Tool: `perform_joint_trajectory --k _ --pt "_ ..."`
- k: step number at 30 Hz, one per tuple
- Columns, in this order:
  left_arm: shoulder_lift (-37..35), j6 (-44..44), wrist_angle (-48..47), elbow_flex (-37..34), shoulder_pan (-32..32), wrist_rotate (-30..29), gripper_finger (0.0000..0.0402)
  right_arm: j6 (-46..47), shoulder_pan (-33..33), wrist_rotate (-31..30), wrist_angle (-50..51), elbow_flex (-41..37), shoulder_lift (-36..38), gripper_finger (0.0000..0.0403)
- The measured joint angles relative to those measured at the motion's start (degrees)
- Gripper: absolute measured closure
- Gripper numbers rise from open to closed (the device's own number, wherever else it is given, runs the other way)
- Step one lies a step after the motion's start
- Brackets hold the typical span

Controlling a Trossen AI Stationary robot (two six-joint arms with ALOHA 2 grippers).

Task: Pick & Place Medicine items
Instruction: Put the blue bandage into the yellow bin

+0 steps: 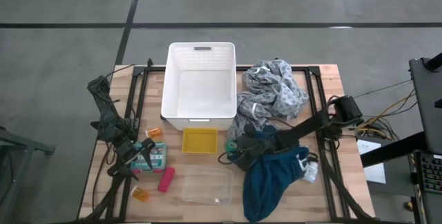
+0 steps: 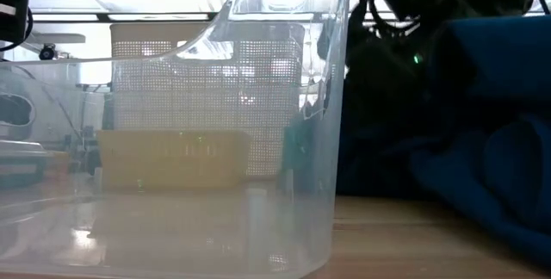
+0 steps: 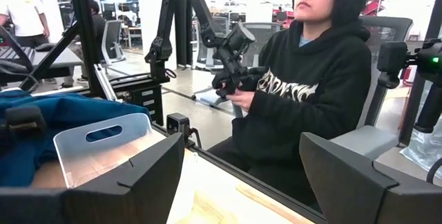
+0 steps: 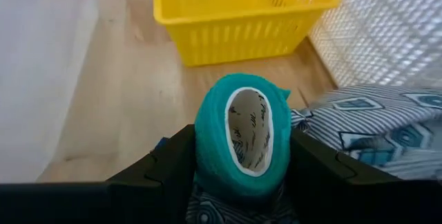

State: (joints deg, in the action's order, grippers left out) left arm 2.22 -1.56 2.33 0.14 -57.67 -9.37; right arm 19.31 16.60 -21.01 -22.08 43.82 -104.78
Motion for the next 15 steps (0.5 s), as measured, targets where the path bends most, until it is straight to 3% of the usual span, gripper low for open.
perform_joint_trajectory --k 15 --pt "0.28 0.0 0.0 0.0 -0.02 0.0 0.011 0.42 -0.15 -0.25 -4.62 0.07 -3.12 0.0209"
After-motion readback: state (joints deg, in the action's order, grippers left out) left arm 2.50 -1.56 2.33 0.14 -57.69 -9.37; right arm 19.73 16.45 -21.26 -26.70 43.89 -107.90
